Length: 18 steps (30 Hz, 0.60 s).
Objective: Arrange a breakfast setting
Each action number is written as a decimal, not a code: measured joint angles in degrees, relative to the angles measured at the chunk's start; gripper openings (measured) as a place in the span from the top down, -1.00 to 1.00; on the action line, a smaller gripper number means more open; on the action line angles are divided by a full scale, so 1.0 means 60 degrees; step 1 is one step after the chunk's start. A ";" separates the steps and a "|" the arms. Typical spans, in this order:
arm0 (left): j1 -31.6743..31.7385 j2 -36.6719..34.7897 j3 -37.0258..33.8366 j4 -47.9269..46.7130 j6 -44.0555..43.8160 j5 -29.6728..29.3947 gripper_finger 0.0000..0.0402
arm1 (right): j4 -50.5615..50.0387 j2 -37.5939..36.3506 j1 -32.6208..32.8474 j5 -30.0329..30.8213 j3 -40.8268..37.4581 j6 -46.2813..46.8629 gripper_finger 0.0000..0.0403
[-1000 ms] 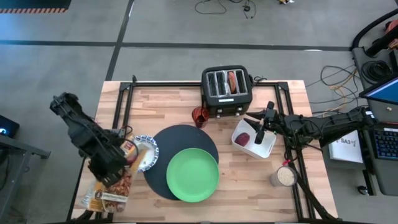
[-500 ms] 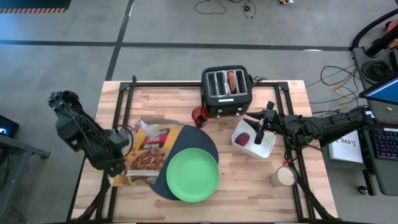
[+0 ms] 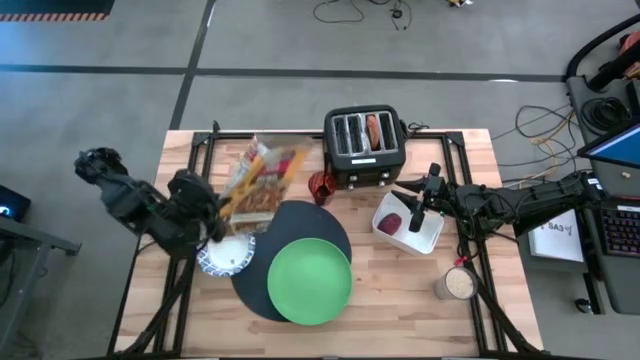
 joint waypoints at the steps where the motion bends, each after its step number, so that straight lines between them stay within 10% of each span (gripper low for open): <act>1: 0.0227 -0.0018 -0.0188 0.0012 0.0000 -0.0409 1.00 | 0.0000 0.0000 0.0000 0.0000 0.0001 0.0000 0.40; 18: 0.2321 -0.0127 -0.5197 0.2735 -0.0235 -0.3476 1.00 | 0.0000 0.0000 0.0000 0.0000 0.0001 0.0095 0.40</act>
